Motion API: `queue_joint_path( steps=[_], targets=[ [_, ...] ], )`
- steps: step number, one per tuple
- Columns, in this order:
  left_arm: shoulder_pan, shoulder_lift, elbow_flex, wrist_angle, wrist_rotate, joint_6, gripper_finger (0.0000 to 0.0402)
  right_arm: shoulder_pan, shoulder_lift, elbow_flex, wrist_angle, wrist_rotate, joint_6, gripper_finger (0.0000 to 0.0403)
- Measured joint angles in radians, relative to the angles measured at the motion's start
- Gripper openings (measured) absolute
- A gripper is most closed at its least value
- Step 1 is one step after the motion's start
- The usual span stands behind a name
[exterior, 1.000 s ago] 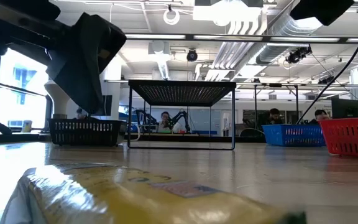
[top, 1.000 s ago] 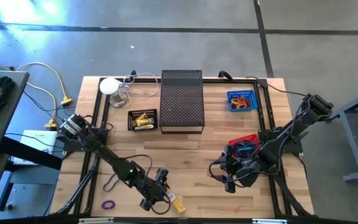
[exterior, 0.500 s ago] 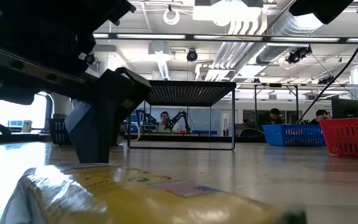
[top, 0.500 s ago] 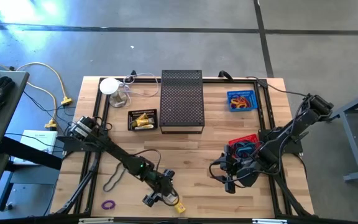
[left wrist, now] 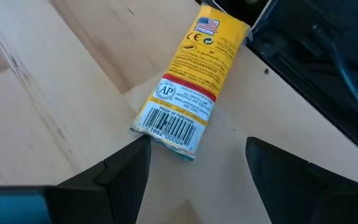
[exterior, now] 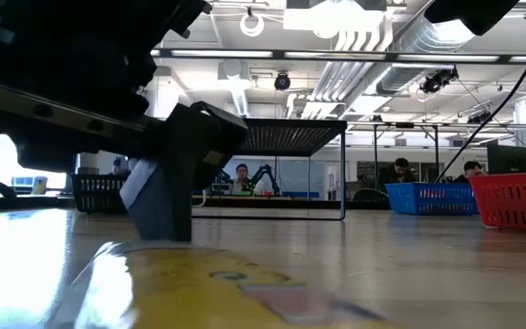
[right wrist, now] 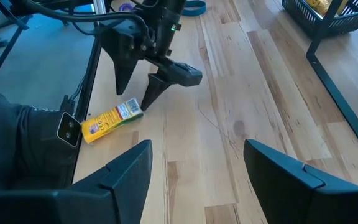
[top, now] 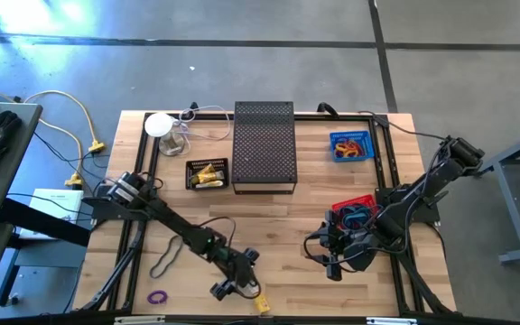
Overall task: Pick & Place Office Desk Supplies
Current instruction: Put the yellow crayon box into the black bin
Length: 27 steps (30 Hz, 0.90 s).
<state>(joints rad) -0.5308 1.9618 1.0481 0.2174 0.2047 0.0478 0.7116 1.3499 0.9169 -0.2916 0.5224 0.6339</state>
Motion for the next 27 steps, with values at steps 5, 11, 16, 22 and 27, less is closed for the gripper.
queue_joint_path(
  steps=[5,11,16,22,27],
  targets=[
    [0.002,0.001,0.000,0.041,0.003,0.085,0.0248,0.000,0.000,0.000,0.007,0.000,-0.002,0.0243],
    [0.024,0.001,0.000,0.052,0.050,0.069,0.0247,0.000,0.000,0.000,0.008,0.000,-0.002,0.0243],
    [0.020,0.001,0.000,0.057,0.052,0.059,0.0247,0.000,0.000,0.000,0.008,0.000,-0.002,0.0243],
    [0.019,0.001,0.000,0.060,0.056,0.057,0.0247,0.000,0.000,0.000,0.008,0.001,-0.002,0.0243],
    [0.019,0.001,0.000,0.057,0.077,0.024,0.0247,0.000,0.000,0.000,0.008,0.001,-0.002,0.0243]
  ],
)
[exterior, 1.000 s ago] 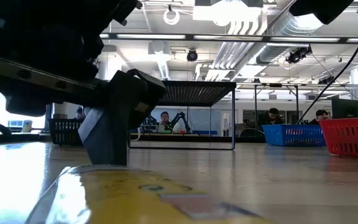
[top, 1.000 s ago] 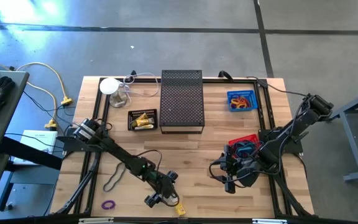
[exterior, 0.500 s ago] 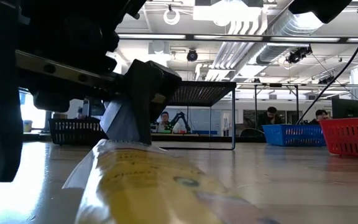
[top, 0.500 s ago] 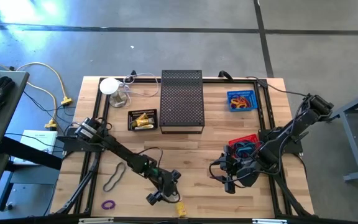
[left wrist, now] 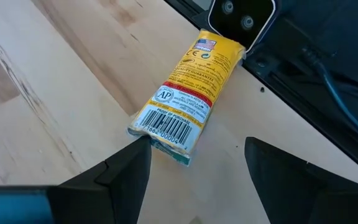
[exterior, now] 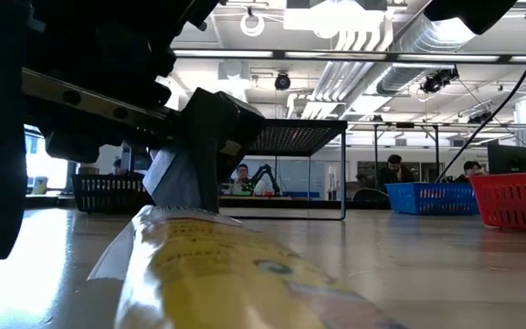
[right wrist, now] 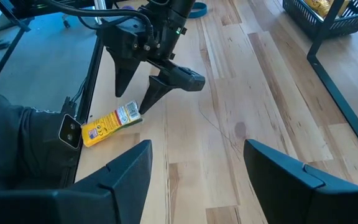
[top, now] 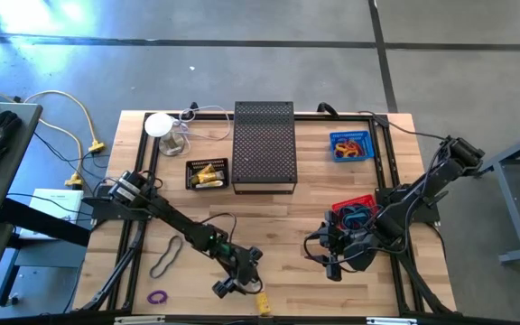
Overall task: Pick & Place Office Desk Supplies
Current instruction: Put the yellow crayon box into the black bin
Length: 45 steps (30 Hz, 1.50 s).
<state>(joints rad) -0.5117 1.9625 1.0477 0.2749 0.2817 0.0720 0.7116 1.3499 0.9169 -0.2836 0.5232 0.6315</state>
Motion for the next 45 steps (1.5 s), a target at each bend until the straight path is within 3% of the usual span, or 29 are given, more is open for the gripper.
queue_joint_path(
  steps=[19,27,32,39,45],
  targets=[
    [-0.004,0.000,0.000,0.010,0.004,0.003,0.0247,0.000,0.000,0.000,0.000,0.001,0.000,0.0243],
    [-0.018,0.000,0.001,-0.057,0.002,-0.129,0.0247,0.000,0.000,0.000,-0.002,0.000,0.000,0.0243],
    [-0.035,-0.018,0.001,-0.080,-0.042,-0.107,0.0247,0.000,0.000,0.000,-0.004,0.000,0.000,0.0243],
    [-0.069,-0.064,0.002,-0.084,-0.162,0.040,0.0247,0.000,0.000,0.000,-0.005,0.001,-0.004,0.0243],
    [-0.056,-0.064,0.002,-0.087,-0.173,0.040,0.0247,0.000,0.000,0.000,-0.005,0.001,-0.004,0.0243]
  ],
)
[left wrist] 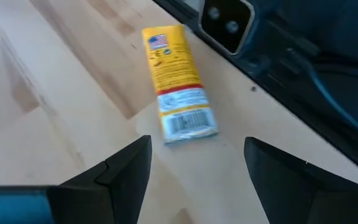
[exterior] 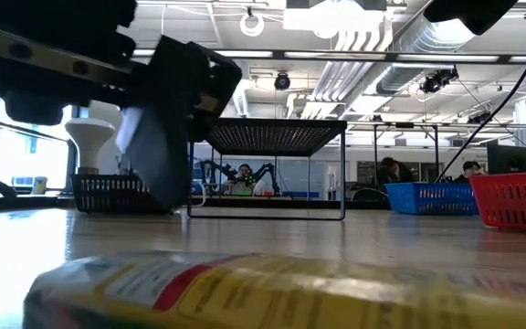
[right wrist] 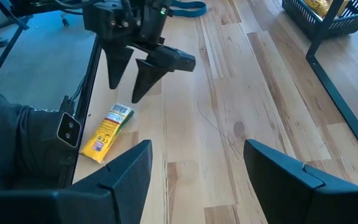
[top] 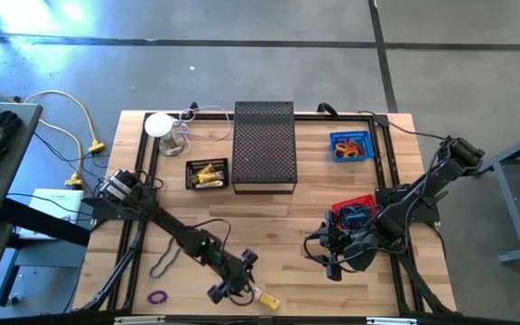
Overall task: Pick & Place Office Desk Supplies
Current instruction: Put the yellow crayon box into the black bin
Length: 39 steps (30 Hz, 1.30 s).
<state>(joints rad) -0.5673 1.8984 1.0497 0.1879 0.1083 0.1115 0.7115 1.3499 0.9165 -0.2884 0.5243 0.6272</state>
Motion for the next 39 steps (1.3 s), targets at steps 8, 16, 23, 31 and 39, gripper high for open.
queue_joint_path(
  steps=[8,16,23,31,39],
  targets=[
    [0.011,0.015,-0.001,0.064,0.018,0.060,0.0247,0.000,0.000,0.000,0.000,0.000,0.000,0.0243],
    [0.023,0.058,-0.001,0.121,0.092,0.033,0.0247,0.000,0.000,0.000,0.001,0.001,0.000,0.0243],
    [0.049,0.063,-0.001,0.132,0.130,0.023,0.0247,0.000,0.000,0.000,0.001,0.001,-0.003,0.0243],
    [0.048,0.094,-0.001,0.171,0.126,0.023,0.0238,0.000,0.000,0.000,0.001,0.001,-0.003,0.0243],
    [0.048,0.105,-0.001,0.183,0.132,0.003,0.0208,0.000,0.000,0.000,0.008,0.001,-0.003,0.0243]
  ],
)
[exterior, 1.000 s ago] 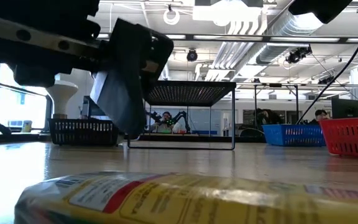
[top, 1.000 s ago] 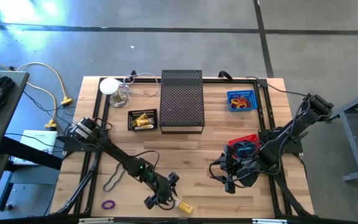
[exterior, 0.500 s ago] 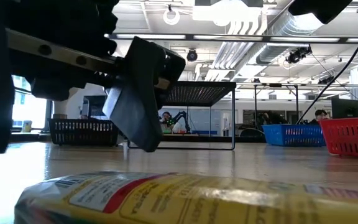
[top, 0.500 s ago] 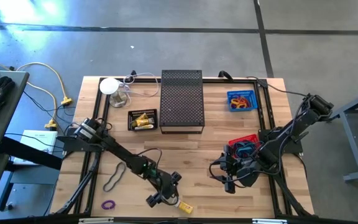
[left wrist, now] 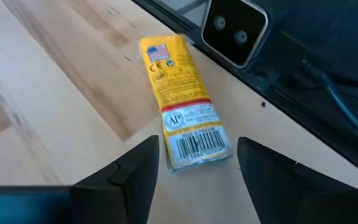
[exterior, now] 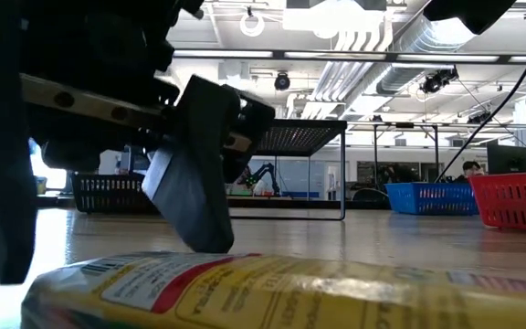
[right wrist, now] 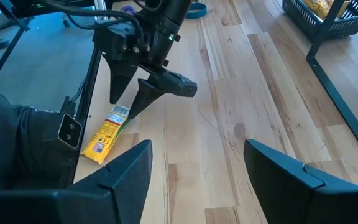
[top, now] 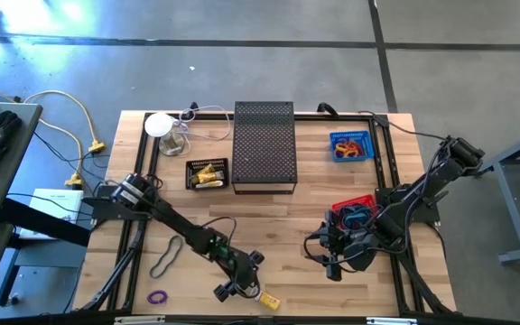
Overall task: Pick & Place Office Desk Supplies
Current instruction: Put the yellow crayon box into the black bin
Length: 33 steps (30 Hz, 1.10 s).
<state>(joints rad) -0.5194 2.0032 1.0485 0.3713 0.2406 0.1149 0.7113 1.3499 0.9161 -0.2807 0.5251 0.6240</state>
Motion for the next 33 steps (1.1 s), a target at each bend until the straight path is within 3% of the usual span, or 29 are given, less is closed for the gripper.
queue_joint_path(
  steps=[4,20,24,33],
  targets=[
    [0.009,0.010,0.000,0.015,0.043,-0.015,0.0207,0.000,0.000,0.000,0.000,0.000,0.004,0.0243],
    [0.011,0.016,0.000,0.023,0.049,-0.027,0.0198,0.000,0.000,0.000,0.000,0.000,0.007,0.0243],
    [0.016,0.016,0.000,0.023,0.051,-0.037,0.0158,0.000,0.000,0.000,0.000,0.000,0.007,0.0243],
    [0.029,0.015,0.000,0.024,0.088,-0.048,0.0025,0.000,0.000,0.000,0.000,0.000,0.008,0.0243]
  ],
)
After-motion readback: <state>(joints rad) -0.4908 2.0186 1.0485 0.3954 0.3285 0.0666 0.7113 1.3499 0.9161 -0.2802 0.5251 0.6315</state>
